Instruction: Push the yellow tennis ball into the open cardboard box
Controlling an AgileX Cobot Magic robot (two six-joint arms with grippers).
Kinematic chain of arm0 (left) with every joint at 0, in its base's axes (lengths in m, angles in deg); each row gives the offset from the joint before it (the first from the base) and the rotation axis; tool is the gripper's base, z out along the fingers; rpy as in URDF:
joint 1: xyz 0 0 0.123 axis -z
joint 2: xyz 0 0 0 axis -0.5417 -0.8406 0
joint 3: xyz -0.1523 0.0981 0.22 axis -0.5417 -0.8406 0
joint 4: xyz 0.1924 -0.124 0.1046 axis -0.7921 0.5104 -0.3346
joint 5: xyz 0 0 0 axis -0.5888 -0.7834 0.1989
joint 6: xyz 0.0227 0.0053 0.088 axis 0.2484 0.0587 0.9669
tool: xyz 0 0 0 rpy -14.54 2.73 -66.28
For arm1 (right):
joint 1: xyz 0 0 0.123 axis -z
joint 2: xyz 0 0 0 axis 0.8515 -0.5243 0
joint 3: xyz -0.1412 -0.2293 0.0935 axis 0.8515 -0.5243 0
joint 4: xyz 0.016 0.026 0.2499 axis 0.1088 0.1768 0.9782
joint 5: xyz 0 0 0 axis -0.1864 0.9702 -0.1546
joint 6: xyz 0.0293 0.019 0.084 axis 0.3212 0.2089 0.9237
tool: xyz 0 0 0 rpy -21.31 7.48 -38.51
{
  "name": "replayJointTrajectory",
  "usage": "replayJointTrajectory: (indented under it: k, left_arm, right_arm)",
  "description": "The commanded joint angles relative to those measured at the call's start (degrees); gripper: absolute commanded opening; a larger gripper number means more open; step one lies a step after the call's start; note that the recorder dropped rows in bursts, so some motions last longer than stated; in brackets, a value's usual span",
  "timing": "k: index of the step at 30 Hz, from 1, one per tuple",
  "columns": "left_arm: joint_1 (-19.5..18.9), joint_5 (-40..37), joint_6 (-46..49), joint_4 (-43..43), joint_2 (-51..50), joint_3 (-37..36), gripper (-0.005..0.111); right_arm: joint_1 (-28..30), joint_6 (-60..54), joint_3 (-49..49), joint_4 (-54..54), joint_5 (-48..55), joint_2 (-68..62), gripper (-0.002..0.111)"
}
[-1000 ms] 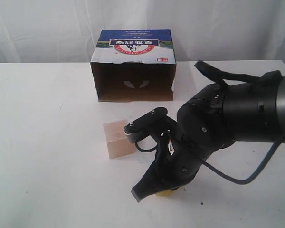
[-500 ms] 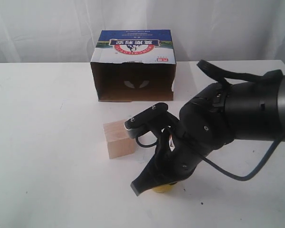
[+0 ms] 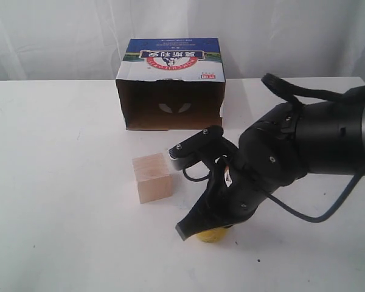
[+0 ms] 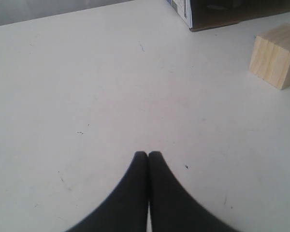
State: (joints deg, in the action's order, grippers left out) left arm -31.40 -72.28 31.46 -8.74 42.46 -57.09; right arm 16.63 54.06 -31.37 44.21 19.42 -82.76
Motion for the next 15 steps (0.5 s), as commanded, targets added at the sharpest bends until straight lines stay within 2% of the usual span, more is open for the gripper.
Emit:
replayJointTrajectory:
  k: [1, 10, 15]
  left_arm:
    - [-0.16, -0.02, -0.43, 0.15, 0.28, -0.21, 0.000]
    - [-0.16, -0.02, -0.43, 0.15, 0.28, -0.21, 0.000]
    - [-0.16, -0.02, -0.43, 0.15, 0.28, -0.21, 0.000]
  right_arm:
    - [1.74, 0.00, -0.44, -1.20, -2.43, -0.05, 0.000]
    - [5.67, 0.00, 4.65, -6.18, -3.63, -0.05, 0.000]
    - [4.77, 0.00, 6.92, -4.87, -0.35, 1.14, 0.000]
